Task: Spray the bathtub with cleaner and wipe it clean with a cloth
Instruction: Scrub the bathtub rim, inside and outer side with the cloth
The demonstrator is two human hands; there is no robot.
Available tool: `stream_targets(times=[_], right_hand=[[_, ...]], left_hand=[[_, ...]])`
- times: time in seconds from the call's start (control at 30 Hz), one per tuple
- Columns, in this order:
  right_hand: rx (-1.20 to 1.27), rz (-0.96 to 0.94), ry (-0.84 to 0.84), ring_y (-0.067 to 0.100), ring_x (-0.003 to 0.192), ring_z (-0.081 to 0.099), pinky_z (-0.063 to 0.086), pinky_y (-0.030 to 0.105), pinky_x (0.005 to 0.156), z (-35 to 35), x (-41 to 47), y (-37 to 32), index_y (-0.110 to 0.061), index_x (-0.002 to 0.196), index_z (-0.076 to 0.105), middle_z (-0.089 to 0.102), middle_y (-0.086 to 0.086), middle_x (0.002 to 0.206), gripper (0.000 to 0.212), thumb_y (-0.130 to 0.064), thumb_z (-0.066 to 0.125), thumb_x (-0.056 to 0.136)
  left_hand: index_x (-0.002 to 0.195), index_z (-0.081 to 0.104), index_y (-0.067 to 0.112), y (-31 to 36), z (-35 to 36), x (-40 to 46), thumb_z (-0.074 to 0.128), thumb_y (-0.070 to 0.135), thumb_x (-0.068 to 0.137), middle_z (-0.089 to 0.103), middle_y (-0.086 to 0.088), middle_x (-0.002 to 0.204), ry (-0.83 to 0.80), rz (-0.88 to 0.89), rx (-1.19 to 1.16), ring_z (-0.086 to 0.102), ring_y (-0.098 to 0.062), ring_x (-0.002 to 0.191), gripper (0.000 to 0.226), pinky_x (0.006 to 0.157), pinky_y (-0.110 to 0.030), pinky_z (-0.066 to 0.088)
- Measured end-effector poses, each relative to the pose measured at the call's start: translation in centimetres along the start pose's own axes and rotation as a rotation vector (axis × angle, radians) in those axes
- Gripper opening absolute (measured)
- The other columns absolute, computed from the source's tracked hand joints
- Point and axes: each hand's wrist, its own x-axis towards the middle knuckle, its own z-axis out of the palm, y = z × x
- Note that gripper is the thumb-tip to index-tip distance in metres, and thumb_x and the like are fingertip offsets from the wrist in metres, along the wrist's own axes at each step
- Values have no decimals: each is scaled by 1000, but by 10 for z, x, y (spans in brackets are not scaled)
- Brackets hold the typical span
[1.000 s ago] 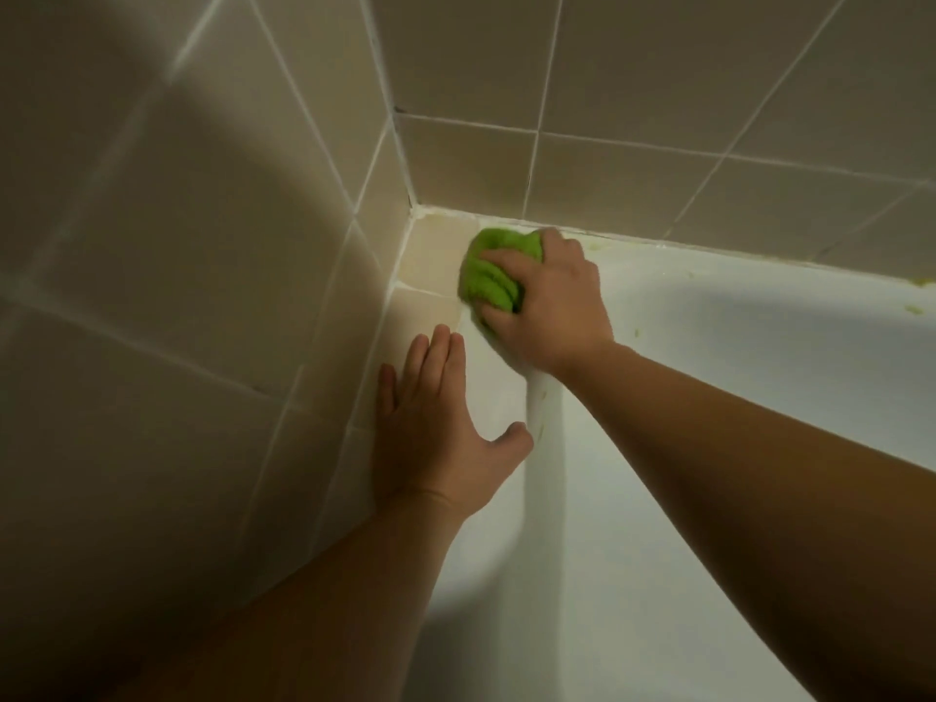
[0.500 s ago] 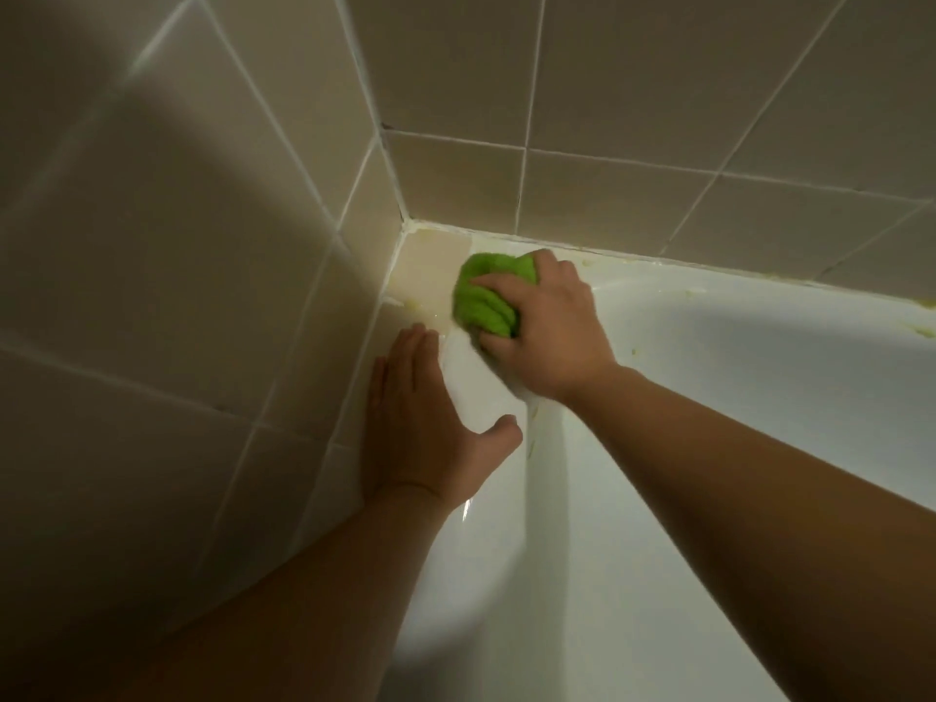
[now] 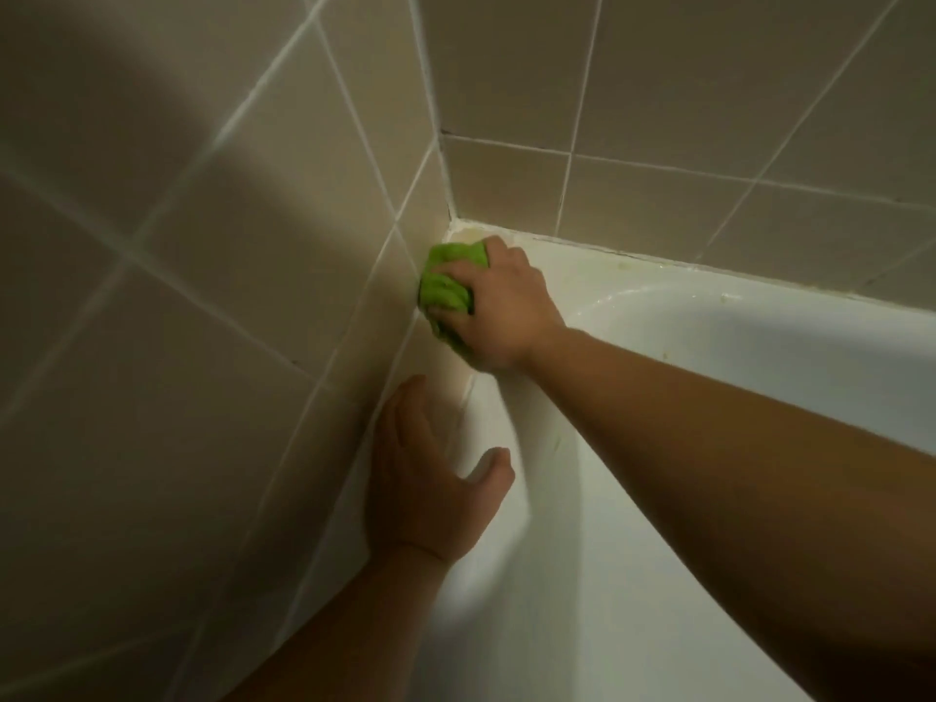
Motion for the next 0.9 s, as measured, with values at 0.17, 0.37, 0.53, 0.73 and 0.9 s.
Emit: stream_targets(times=[0.17,0.37,0.53,0.73,0.9], right_hand=[[-48,-111,17,27,102,46,42,41,91,-7,-51,30,-42,131,63,49,4,114,52,-59,68,83],[-112,152,104,32,116,44,38,45,102,-15,-19,35,-41,136,58,45,8,130,49,-58,62,91],[-34,-73,85,27,99,45,37,39,87,-1,-68,30,-39,128,65,49,5,111,47,-53,69,83],[-117,210,171,33,113,46,37,43,101,-14,-34,42,-39,137,60,47,9,127,49,-54,64,90],[-48,-57,90,28,100,47,40,40,89,1,-60,16,-40,131,63,50,6,114,49,-55,65,85]], left_hand=[[156,35,17,-4,0,-3,81,52,70,42,-4,153,25,0,15,42,-25,141,103,114,-37,39],[159,26,24,-4,-2,0,76,60,73,35,3,159,-18,42,40,33,-17,146,106,112,-25,25],[158,31,22,-6,0,1,74,61,73,36,2,159,-31,29,42,31,-17,147,104,116,-30,28],[146,51,14,-1,2,4,57,65,70,44,-5,156,2,114,114,37,-25,146,92,117,-50,37],[143,55,6,-6,4,10,61,43,79,50,-14,150,3,203,161,45,-33,139,74,112,-53,41]])
